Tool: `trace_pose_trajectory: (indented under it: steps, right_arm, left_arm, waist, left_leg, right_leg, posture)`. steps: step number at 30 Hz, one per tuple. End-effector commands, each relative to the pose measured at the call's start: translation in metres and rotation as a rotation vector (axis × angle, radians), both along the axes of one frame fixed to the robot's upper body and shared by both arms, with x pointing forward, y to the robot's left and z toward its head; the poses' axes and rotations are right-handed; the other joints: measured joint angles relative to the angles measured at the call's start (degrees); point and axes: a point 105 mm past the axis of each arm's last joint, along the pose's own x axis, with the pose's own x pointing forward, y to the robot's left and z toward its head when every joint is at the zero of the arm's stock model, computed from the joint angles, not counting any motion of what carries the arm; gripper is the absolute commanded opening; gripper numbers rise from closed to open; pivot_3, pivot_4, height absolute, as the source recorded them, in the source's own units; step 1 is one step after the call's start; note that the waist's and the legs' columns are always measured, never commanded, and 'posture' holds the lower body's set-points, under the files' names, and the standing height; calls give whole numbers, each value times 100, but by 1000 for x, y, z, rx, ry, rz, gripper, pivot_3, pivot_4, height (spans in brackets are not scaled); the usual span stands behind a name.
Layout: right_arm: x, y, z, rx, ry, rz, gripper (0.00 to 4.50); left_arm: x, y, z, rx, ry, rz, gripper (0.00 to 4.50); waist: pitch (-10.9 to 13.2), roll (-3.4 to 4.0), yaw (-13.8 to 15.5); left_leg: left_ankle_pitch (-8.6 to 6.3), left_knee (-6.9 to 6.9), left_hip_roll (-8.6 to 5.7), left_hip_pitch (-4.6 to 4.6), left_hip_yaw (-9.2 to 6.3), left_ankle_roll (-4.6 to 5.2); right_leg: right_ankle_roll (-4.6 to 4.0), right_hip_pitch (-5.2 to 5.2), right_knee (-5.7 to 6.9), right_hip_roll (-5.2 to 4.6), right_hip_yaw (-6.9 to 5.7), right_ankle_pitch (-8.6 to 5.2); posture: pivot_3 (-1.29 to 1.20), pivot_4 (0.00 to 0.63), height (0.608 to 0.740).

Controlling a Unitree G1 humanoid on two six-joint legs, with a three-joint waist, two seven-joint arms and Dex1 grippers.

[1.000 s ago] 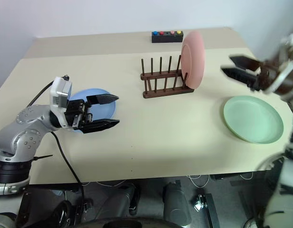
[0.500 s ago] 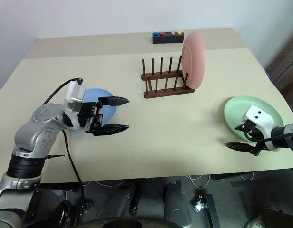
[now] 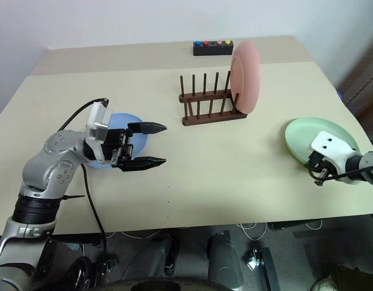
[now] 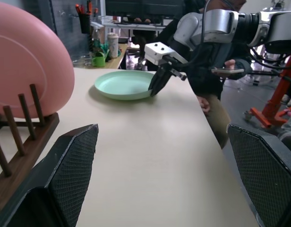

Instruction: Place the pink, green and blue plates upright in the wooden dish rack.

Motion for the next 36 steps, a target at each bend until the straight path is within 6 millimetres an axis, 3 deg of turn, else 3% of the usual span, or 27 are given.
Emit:
trace_pose_trajectory:
  steps: [1,5,7,11,14,18,24,28,36]
  right_arm:
    - [29,11,57,136,-230,1,23]
    - [61,1,119,110,-517,-49,23]
    - [70,1,135,130,-593,-66,23]
    - [74,53,199,649,-747,66,23]
    - [58,81,247,991,-790,226,23]
    - [35,107,282,1249,-772,421,23]
    - [33,139,283,1482,-628,559,23]
    - [27,163,258,1509,-390,673,23]
    - [58,184,210,1421,-244,605,23]
  left_arm:
    - [-2,4,9,-15,-37,12,4500]
    - [-1,5,9,-16,-42,21,4500]
    - [-1,5,9,-17,-46,25,4500]
    - [0,8,11,-25,-41,44,4500]
    - [0,9,13,-39,-41,57,4500]
    - [1,11,15,-46,-44,67,4500]
    - [5,15,17,-59,-45,102,4500]
    - [6,16,19,-62,-57,119,4500]
    - [7,21,16,-72,-53,154,4500]
  waist:
    - [3,1,-48]
    - [4,10,-21]
    - [4,7,10]
    - [6,2,-32]
    - [8,6,-16]
    - [8,5,40]
    - [5,1,-4]
    - [5,2,-15]
    - [5,2,-21]
  left_leg:
    - [0,-2,1,2,0,0]
    - [0,-12,6,8,12,-1]
    - [1,-14,5,6,14,-1]
    - [0,-14,6,1,10,-1]
    - [0,-16,7,-1,9,-1]
    - [0,-15,4,-11,-4,-1]
    - [-3,-8,3,-9,-4,4]
    - [-2,-13,5,-9,-3,2]
    - [-4,-8,3,-10,-1,6]
  right_leg:
    - [0,0,0,1,0,0]
    - [-2,-4,1,5,8,1]
    - [-2,-6,-4,4,9,1]
    - [-1,-5,-12,4,10,1]
    - [-2,-9,-8,4,12,2]
    - [-2,-13,-15,3,4,2]
    - [-1,-7,-12,2,4,3]
    - [0,-14,-6,3,6,4]
    - [0,-15,-3,2,6,4]
  posture:
    - [0,150,740]
    - [0,150,740]
    - [0,150,740]
    - [0,150,740]
    - [0,150,740]
    - [0,150,740]
    - [0,150,740]
    - [0,150,740]
    - [0,150,740]
